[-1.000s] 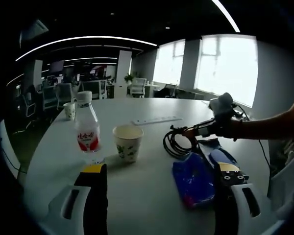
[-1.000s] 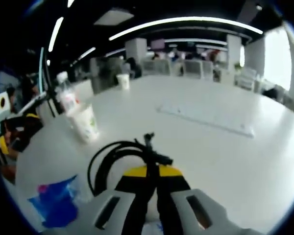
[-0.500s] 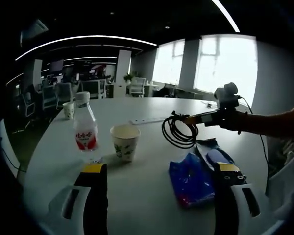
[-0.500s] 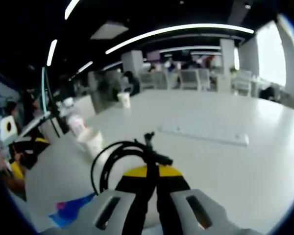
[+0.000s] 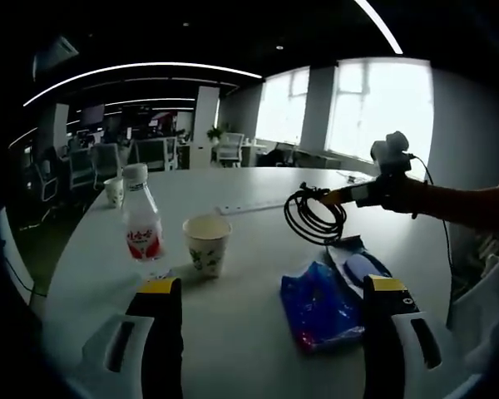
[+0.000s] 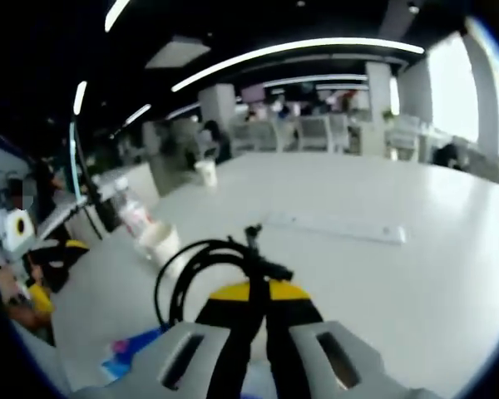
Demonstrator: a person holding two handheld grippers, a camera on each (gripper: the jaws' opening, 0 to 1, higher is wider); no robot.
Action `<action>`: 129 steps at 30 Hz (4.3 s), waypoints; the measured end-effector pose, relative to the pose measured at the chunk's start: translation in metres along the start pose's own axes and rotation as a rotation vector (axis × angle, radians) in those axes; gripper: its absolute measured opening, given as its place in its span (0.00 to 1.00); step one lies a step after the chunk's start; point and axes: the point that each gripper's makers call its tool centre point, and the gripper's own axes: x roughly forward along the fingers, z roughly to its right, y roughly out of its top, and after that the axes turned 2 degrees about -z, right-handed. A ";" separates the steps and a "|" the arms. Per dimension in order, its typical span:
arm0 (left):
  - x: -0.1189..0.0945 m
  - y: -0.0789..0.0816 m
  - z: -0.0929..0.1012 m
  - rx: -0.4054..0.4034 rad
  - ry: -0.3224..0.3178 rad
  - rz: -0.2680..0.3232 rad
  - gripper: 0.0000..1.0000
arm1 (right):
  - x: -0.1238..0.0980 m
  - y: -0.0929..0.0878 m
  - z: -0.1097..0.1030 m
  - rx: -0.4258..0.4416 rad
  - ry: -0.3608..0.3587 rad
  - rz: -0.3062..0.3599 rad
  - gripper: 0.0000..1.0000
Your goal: Arrange the tabletop items into an orderly group along one side of the table until the central work area is clear of visible clutter.
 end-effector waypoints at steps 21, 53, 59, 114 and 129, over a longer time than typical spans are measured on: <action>-0.013 0.004 0.011 0.017 -0.005 0.004 0.89 | -0.064 -0.014 0.017 0.029 -0.055 -0.018 0.00; -0.027 0.005 0.023 0.031 -0.006 -0.004 0.88 | -0.133 -0.058 0.068 0.123 -0.184 -0.072 0.00; -0.029 0.003 0.025 0.030 -0.005 -0.008 0.88 | -0.141 -0.071 0.079 0.141 -0.219 -0.091 0.00; -0.025 -0.008 0.033 0.022 -0.022 -0.041 0.86 | -0.149 -0.176 0.124 0.328 -0.300 -0.206 0.02; -0.027 -0.010 0.036 0.024 -0.018 -0.047 0.88 | -0.148 -0.175 0.121 0.319 -0.321 -0.219 0.21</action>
